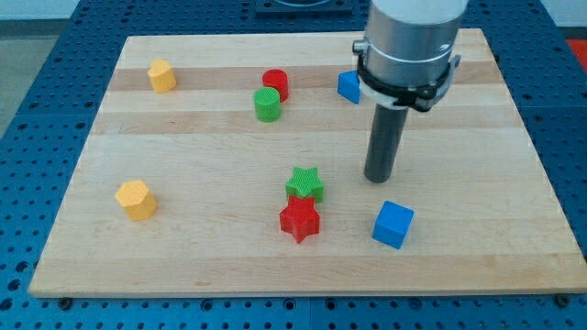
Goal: Push the green star and red star to the bottom of the green circle
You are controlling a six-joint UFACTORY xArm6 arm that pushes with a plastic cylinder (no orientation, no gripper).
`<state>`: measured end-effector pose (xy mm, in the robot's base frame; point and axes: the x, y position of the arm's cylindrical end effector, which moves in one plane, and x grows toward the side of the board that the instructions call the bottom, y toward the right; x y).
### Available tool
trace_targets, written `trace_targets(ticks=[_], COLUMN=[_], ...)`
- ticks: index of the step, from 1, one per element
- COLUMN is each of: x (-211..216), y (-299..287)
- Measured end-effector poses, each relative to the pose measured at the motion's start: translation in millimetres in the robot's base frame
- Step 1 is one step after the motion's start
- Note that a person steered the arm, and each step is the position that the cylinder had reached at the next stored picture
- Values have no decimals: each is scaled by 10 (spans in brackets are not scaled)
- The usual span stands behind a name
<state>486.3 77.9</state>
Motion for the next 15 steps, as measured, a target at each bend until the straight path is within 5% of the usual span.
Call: trace_targets(ticks=[3, 5, 8, 10, 11, 13, 15], x=[48, -291, -237, 1300, 1317, 1290, 1218], y=[-888, -886, -1910, -1595, -1565, -476, -647])
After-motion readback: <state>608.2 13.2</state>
